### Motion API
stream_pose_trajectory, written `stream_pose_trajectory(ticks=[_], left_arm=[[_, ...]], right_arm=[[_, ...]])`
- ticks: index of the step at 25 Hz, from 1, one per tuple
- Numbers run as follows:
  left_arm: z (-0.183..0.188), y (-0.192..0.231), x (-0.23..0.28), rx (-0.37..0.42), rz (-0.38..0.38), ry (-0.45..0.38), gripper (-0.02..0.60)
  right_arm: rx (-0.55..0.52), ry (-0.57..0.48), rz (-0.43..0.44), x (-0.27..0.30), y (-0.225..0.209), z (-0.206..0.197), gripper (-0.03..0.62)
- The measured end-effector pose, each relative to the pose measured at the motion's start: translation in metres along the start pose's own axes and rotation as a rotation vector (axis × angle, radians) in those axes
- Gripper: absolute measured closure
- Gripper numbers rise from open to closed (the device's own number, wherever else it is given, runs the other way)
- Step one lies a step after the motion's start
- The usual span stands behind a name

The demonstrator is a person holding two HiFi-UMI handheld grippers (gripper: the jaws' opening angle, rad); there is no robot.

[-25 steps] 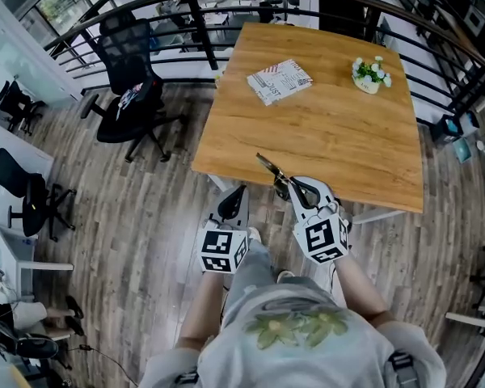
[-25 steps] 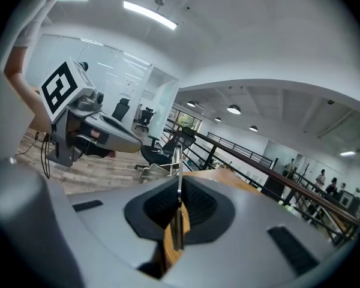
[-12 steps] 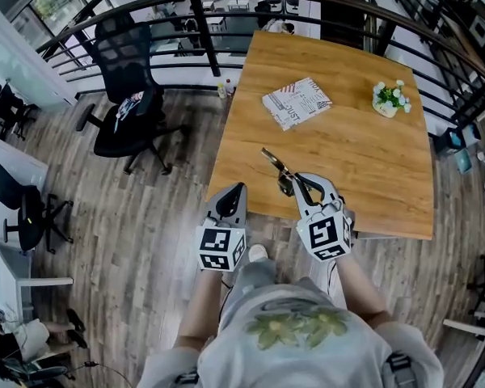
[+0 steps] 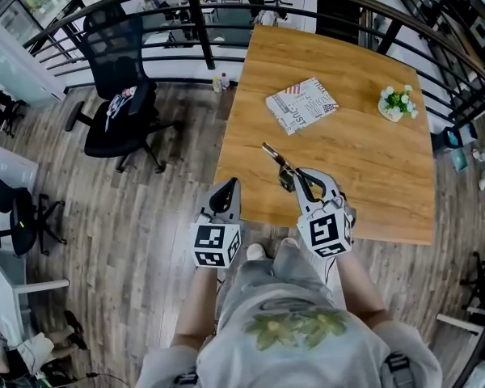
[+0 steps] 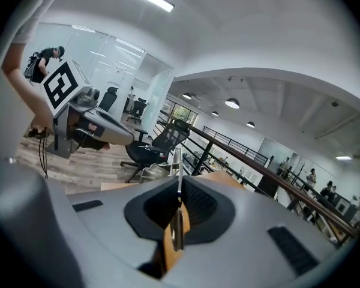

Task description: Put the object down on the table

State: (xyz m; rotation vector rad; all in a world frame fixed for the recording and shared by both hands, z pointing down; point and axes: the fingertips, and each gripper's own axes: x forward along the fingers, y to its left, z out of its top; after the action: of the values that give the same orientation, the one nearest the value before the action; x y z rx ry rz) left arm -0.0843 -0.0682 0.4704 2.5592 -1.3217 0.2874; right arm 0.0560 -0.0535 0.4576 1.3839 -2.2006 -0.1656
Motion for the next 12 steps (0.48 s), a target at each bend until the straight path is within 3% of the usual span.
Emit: stream_pose_trajectory(ticks=[12], left_arm=[[0.017, 0.02, 0.044, -0.03, 0.048, 0.003, 0.568]], right_arm=[[-0.026, -0.008, 0.065, 0.048, -0.034, 0.004, 0.583]])
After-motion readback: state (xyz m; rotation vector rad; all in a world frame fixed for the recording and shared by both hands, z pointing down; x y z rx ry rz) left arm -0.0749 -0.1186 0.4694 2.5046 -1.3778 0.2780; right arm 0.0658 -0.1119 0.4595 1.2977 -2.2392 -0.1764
